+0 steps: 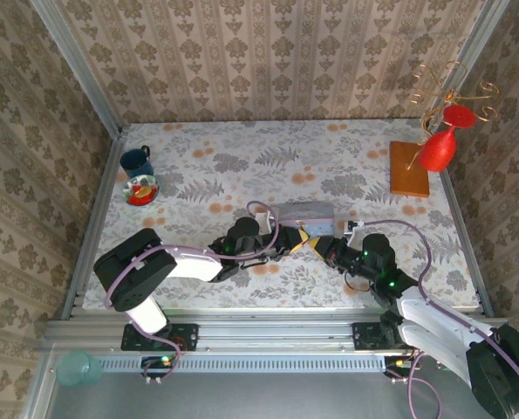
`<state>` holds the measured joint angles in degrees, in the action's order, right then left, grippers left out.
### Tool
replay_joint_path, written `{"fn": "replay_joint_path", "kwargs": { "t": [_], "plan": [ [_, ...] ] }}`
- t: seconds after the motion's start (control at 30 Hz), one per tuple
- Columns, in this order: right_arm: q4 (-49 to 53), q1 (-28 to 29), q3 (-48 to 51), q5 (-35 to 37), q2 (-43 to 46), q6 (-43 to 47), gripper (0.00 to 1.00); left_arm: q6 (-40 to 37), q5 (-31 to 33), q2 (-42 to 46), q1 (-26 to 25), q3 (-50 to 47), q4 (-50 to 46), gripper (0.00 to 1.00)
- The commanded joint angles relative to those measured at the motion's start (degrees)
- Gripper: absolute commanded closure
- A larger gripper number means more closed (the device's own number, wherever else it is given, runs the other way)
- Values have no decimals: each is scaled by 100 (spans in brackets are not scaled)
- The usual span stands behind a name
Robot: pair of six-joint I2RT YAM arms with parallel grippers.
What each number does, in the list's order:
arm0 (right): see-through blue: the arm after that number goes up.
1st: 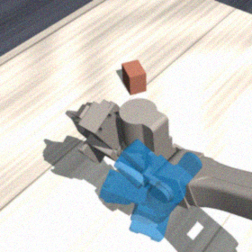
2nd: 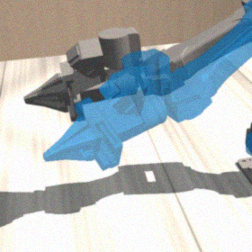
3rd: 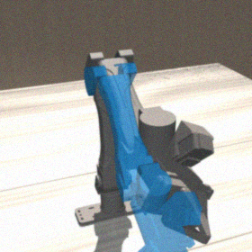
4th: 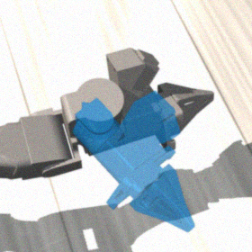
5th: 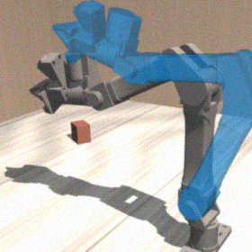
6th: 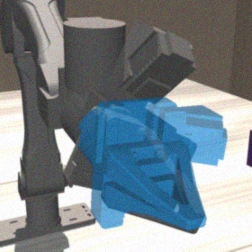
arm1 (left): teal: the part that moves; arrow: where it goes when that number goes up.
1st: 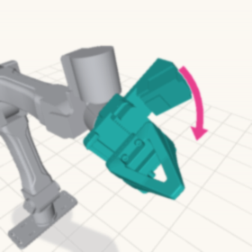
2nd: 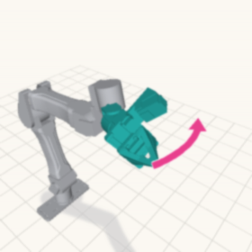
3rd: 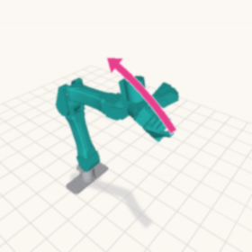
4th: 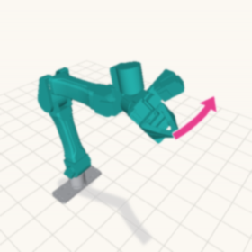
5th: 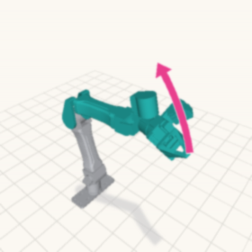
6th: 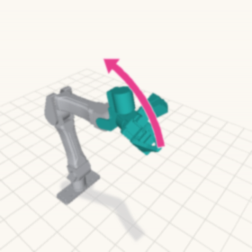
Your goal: Unlock the padlock with the key
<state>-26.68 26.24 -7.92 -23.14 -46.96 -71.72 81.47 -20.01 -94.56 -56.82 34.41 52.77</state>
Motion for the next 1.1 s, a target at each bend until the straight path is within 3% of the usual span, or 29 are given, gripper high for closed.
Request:
{"fn": "replay_joint_path", "kwargs": {
  "t": [0.0,0.27,0.5,0.7,0.87,1.07],
  "plan": [
    [17,-7,-166,42,-5,74,91,-92,-126,42,-293,158,174,100],
    [-416,-13,-324,-82,-267,-8,92,124,-56,-194,-605,225,486,100],
    [-151,-14,-302,10,-116,18,83,10,76,50,-380,-14,355,100],
    [236,-22,-141,151,223,64,80,-368,588,799,-279,-286,-666,100],
    [-9,-14,-63,-96,332,-227,75,-307,748,928,-212,-491,-579,100],
    [642,-5,-233,-254,549,-152,71,-289,788,896,-194,-541,-414,100]
  ]
}}
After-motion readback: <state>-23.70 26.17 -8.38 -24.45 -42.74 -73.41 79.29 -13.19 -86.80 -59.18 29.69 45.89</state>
